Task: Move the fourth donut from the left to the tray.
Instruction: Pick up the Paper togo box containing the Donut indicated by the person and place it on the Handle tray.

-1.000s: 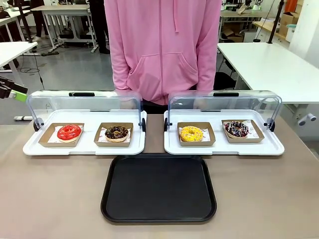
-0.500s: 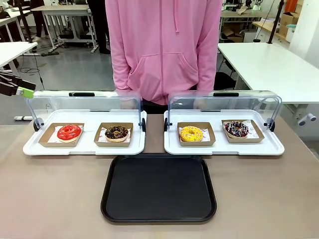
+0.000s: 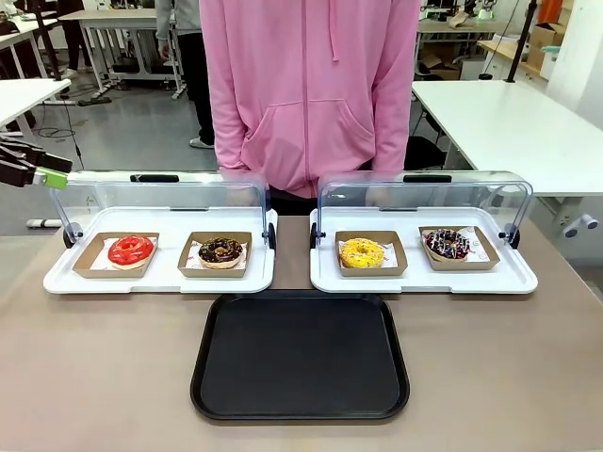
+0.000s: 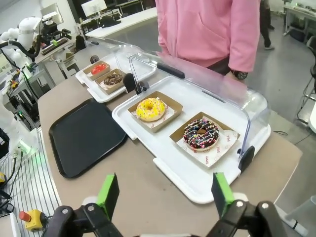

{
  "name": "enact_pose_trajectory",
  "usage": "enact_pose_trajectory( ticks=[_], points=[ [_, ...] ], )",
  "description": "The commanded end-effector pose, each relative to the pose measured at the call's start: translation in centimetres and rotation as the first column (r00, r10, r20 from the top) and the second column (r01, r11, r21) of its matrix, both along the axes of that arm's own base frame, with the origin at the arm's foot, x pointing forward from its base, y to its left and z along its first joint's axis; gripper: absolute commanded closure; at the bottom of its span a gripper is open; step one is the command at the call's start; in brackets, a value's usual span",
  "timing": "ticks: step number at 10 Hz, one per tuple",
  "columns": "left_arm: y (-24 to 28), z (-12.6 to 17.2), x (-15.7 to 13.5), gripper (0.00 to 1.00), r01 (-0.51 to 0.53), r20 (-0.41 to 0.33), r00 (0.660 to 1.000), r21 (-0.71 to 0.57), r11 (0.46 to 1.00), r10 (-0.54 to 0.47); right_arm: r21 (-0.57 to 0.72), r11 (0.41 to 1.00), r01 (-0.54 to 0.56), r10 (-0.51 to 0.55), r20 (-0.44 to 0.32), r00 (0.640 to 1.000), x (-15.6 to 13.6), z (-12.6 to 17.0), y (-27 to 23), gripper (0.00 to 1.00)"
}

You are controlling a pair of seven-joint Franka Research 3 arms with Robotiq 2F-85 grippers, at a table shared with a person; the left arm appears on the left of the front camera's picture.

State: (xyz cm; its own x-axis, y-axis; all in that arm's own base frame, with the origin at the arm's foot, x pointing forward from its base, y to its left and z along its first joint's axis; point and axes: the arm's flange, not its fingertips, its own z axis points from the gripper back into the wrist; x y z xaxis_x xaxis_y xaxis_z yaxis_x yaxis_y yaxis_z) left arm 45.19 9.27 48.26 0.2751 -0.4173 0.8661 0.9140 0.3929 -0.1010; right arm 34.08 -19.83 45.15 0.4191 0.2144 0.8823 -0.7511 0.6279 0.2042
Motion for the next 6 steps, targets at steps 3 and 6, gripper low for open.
enact_pose_trajectory(
  ticks=[3, 6],
  points=[
    [0.0, 0.0, 0.0, 0.0, 0.0, 0.0, 1.0, 0.0, 1.0, 0.0, 0.009, 1.0, -0.001, 0.001, 0.032, 0.999, 0.22, 0.3, -0.09, 0.0],
    [0.0, 0.0, 0.0, 0.0, 0.0, 0.0, 1.0, 0.0, 1.0, 0.0, 0.009, 1.0, -0.001, 0.001, 0.032, 0.999, 0.22, 0.3, -0.09, 0.0]
  ],
)
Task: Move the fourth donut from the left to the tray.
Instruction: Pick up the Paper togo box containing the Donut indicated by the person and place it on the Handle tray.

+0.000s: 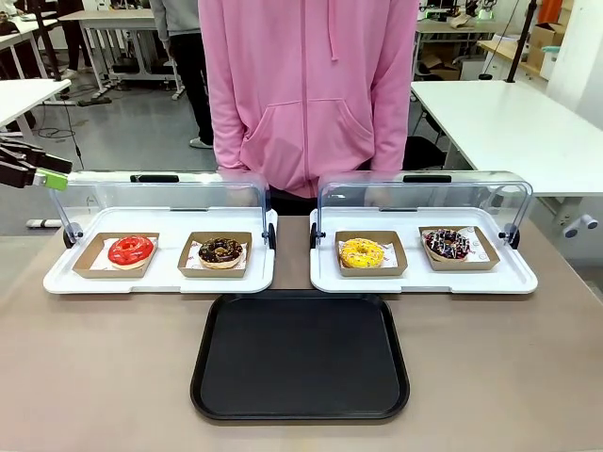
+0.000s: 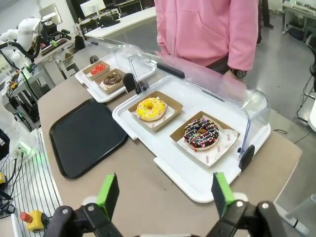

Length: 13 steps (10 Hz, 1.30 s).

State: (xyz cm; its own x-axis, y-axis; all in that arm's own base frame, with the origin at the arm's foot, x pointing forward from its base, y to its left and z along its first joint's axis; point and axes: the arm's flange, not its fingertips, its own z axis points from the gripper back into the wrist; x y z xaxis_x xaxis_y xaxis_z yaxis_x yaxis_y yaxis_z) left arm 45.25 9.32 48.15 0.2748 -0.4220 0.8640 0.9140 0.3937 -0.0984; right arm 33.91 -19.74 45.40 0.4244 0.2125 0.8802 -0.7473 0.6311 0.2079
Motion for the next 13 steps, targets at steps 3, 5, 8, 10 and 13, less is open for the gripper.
enact_pose_trajectory(
  ticks=[3, 5, 8, 10, 13],
  points=[
    [-0.05, 0.11, -0.05, 0.0, 0.0, 0.0, 1.0, -0.005, 1.0, 0.0, 0.009, 1.0, -0.006, 0.005, 0.037, 0.999, 0.39, 0.04, -0.17, 0.0],
    [-0.05, 0.11, -0.05, 0.0, 0.0, 0.0, 1.0, -0.005, 1.0, 0.0, 0.009, 1.0, -0.006, 0.005, 0.037, 0.999, 0.39, 0.04, -0.17, 0.0],
    [-0.05, 0.11, -0.05, 0.0, 0.0, 0.0, 1.0, -0.005, 1.0, 0.0, 0.009, 1.0, -0.006, 0.005, 0.037, 0.999, 0.39, 0.04, -0.17, 0.0],
    [-0.05, 0.11, -0.05, 0.0, 0.0, 0.0, 1.0, -0.005, 1.0, 0.0, 0.009, 1.0, -0.006, 0.005, 0.037, 0.999, 0.39, 0.04, -0.17, 0.0],
    [-0.05, 0.11, -0.05, 0.0, 0.0, 0.0, 1.0, -0.005, 1.0, 0.0, 0.009, 1.0, -0.006, 0.005, 0.037, 0.999, 0.39, 0.04, -0.17, 0.0]
  ],
)
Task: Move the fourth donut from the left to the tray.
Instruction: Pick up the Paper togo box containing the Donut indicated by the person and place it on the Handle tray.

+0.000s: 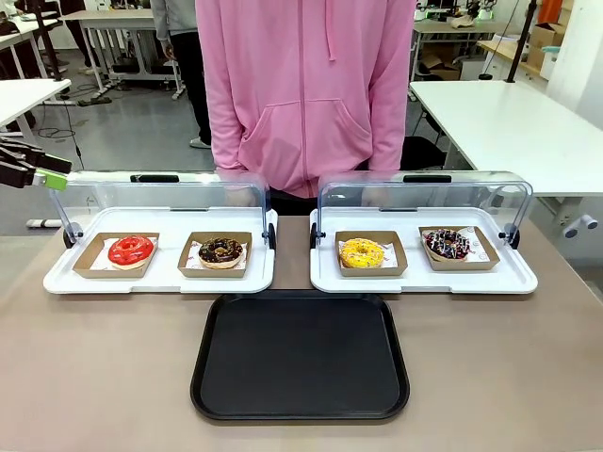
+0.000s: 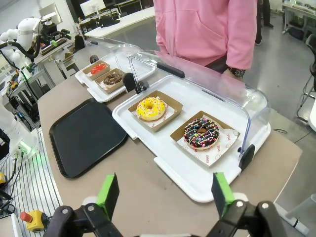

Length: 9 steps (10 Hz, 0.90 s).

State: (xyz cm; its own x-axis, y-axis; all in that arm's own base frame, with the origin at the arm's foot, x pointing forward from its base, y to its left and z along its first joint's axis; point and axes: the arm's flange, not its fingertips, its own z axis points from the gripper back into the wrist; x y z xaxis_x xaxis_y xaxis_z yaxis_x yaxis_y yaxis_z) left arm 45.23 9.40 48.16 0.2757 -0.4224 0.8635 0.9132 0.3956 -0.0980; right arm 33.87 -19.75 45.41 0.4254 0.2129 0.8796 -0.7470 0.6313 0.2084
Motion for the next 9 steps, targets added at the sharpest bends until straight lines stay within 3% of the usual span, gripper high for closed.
enact_pose_trajectory(
  ticks=[1, 9],
  points=[
    [-0.12, 0.11, -0.04, 0.0, 0.002, 0.0, 1.0, -0.007, 1.0, -0.002, 0.009, 1.0, -0.006, 0.006, 0.039, 0.999, 0.43, 0.04, -0.16, 0.0],
    [-0.12, 0.11, -0.04, 0.0, 0.002, 0.0, 1.0, -0.007, 1.0, -0.002, 0.009, 1.0, -0.006, 0.006, 0.039, 0.999, 0.43, 0.04, -0.16, 0.0]
  ],
)
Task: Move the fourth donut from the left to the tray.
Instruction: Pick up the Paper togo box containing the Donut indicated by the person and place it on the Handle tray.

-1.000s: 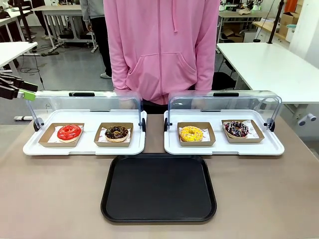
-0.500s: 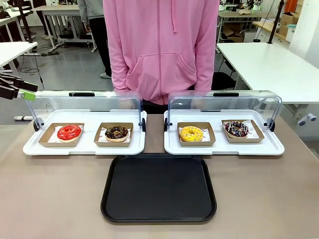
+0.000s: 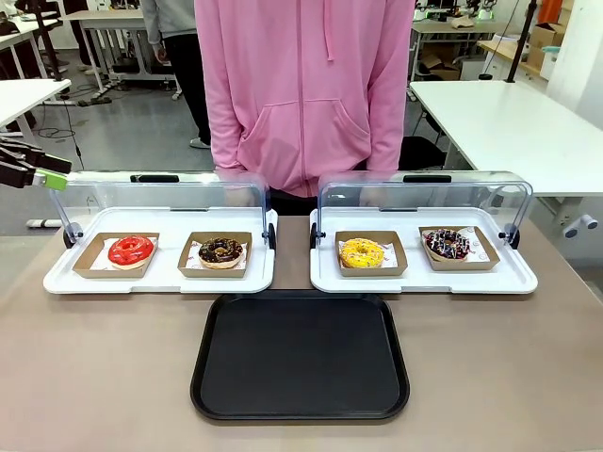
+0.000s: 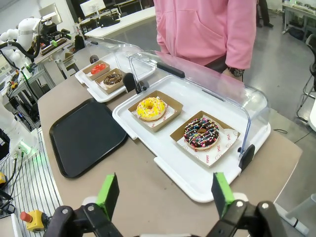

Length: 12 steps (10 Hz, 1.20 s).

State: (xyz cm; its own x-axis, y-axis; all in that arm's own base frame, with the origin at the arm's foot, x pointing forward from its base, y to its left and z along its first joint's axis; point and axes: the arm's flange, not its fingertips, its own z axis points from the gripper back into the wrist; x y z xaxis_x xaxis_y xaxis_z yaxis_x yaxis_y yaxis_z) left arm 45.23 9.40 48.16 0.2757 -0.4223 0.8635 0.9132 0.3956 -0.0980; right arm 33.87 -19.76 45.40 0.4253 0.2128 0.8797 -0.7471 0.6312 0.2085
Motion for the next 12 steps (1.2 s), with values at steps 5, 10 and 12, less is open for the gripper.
enact_pose_trajectory(
  ticks=[5, 10, 12],
  points=[
    [-0.13, 0.11, -0.04, 0.0, 0.002, 0.0, 1.0, -0.007, 1.0, -0.002, 0.009, 1.0, -0.006, 0.005, 0.039, 0.999, 0.43, 0.05, -0.15, 0.0],
    [-0.13, 0.11, -0.04, 0.0, 0.002, 0.0, 1.0, -0.007, 1.0, -0.002, 0.009, 1.0, -0.006, 0.005, 0.039, 0.999, 0.43, 0.05, -0.15, 0.0],
    [-0.13, 0.11, -0.04, 0.0, 0.002, 0.0, 1.0, -0.007, 1.0, -0.002, 0.009, 1.0, -0.006, 0.005, 0.039, 0.999, 0.43, 0.05, -0.15, 0.0]
  ],
)
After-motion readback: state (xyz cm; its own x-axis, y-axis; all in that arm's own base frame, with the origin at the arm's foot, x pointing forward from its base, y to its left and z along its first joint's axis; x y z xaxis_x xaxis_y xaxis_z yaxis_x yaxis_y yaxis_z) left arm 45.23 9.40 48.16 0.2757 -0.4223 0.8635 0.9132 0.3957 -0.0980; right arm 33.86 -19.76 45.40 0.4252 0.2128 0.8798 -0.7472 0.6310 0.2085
